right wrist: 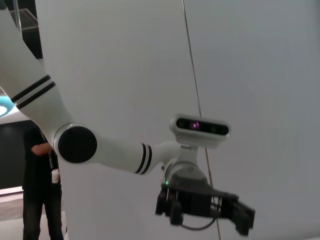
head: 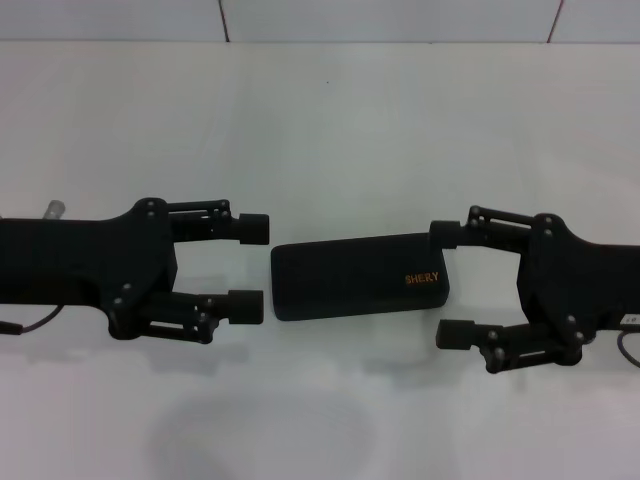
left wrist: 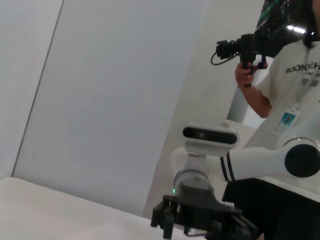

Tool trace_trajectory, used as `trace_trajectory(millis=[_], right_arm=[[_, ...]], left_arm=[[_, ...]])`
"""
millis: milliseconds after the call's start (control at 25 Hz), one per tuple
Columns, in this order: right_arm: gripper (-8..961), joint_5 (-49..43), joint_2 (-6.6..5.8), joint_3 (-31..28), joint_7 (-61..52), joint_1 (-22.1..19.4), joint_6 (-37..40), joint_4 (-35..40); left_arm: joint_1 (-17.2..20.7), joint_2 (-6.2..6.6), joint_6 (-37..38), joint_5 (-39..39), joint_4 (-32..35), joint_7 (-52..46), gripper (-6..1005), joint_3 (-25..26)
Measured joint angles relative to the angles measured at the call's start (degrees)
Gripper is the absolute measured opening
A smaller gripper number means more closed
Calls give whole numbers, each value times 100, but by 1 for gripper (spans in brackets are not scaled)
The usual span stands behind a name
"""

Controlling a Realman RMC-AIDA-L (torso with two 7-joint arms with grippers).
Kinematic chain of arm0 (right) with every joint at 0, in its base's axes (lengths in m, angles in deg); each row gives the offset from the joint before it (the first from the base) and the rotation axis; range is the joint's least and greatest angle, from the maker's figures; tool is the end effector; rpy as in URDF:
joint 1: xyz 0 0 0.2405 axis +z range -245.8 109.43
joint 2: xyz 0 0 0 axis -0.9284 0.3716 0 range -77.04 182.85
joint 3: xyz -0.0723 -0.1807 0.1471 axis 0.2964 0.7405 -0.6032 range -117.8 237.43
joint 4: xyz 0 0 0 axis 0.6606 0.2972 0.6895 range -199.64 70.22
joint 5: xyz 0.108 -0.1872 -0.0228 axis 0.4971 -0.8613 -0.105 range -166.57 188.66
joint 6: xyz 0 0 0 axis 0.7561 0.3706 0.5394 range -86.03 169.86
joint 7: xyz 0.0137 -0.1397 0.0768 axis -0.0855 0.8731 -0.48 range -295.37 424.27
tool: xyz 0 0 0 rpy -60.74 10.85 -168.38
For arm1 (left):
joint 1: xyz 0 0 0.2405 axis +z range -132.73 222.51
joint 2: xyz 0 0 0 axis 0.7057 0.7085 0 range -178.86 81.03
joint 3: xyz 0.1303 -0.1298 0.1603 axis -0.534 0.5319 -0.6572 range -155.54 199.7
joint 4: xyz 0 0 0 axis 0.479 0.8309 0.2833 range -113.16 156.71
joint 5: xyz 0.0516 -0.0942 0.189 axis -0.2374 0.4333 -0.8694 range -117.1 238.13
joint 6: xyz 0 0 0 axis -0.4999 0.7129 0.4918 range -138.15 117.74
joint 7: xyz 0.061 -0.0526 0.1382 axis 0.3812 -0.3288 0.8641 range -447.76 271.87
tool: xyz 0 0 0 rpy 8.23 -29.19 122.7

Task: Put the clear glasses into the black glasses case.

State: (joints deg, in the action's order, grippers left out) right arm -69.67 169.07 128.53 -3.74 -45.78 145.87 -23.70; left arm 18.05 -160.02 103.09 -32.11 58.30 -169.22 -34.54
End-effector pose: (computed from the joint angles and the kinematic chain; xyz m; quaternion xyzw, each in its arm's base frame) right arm 0.1931 0.2770 -0.0031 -0.9179 0.0401 0.3947 0.0029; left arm -0.2164 0.2808 0.0367 0.9249 0.1353 0.3497 0.0630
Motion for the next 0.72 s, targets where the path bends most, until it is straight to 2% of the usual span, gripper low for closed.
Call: trace_trajectory(millis=[80,120,400,720], right_arm=[[840,77,1,7,25,30,-2,-12],[877,101,1,11,26,43,-2,-19],[877,137,3,27,30,66,-10,-31],[877,140,-4,105,31,80,-223,-32]], left_arm=[[13,0,1,-3,0,3,784,8],[24,0,2,-4,0,9,790,17],[55,24,-8,-9,5,84,813,72],[97,25,-11,-10,-31,70,813,380]])
